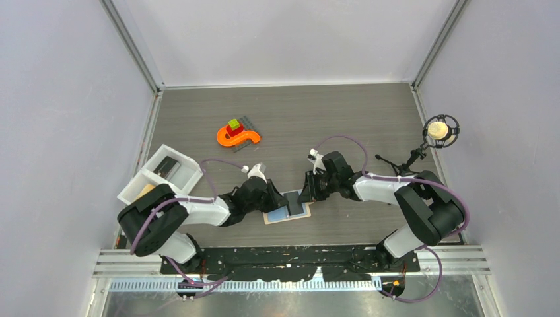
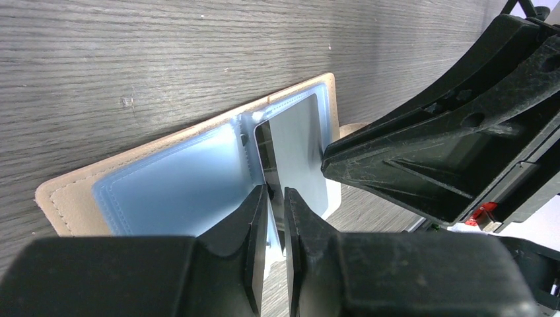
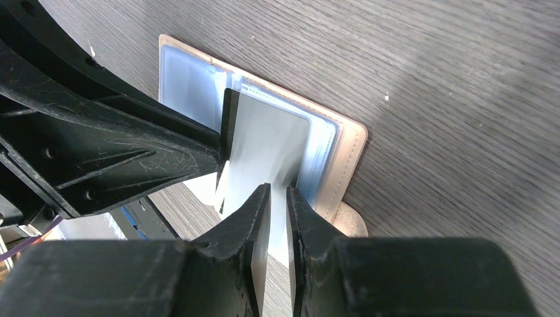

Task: Take the credit cards out of the card holder
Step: Remove the credit card from the card holder.

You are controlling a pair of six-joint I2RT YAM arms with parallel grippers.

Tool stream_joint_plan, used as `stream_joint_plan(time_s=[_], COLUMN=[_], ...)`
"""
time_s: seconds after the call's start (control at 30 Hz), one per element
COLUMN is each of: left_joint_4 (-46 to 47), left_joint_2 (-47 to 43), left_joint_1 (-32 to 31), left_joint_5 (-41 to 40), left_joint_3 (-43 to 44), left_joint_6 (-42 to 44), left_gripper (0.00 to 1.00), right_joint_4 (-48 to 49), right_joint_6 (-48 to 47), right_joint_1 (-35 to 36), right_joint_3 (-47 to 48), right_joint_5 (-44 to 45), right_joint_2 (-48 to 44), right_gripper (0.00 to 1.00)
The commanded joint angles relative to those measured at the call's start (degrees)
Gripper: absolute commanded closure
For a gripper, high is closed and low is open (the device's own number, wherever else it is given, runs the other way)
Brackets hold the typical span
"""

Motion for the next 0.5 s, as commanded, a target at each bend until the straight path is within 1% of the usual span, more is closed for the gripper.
stream_joint_plan(time_s=[0.0, 0.2, 0.37, 0.47], left_joint_4=[8.77, 11.18, 13.81, 13.99], left_joint_2=[0.06, 1.63, 2.51, 2.05], left_joint_1=[-0.55, -0.55, -0.46, -0.37], left_joint_5=[3.25, 4.20, 4.10, 3.32], left_joint_3=[0.17, -0.25, -1.31, -2.09], left_joint_6=[-2.07, -4.16, -5.62, -6.03], left_gripper=[0.84, 0.85, 0.99, 1.00], right_joint_4=[0.35, 0.26, 0.11, -0.11], right_joint_6=[-0.22, -0.24, -0.32, -0.34], right_joint_1=[0.21, 0.20, 0.21, 0.09], right_joint_3=[-1.02, -0.93, -0.89, -0.97], right_joint_5=[1.31, 1.27, 1.48, 2.06], right_joint_2=[0.33, 0.39, 0.39, 0.51], right_gripper=[0.78, 0.78, 0.78, 0.78])
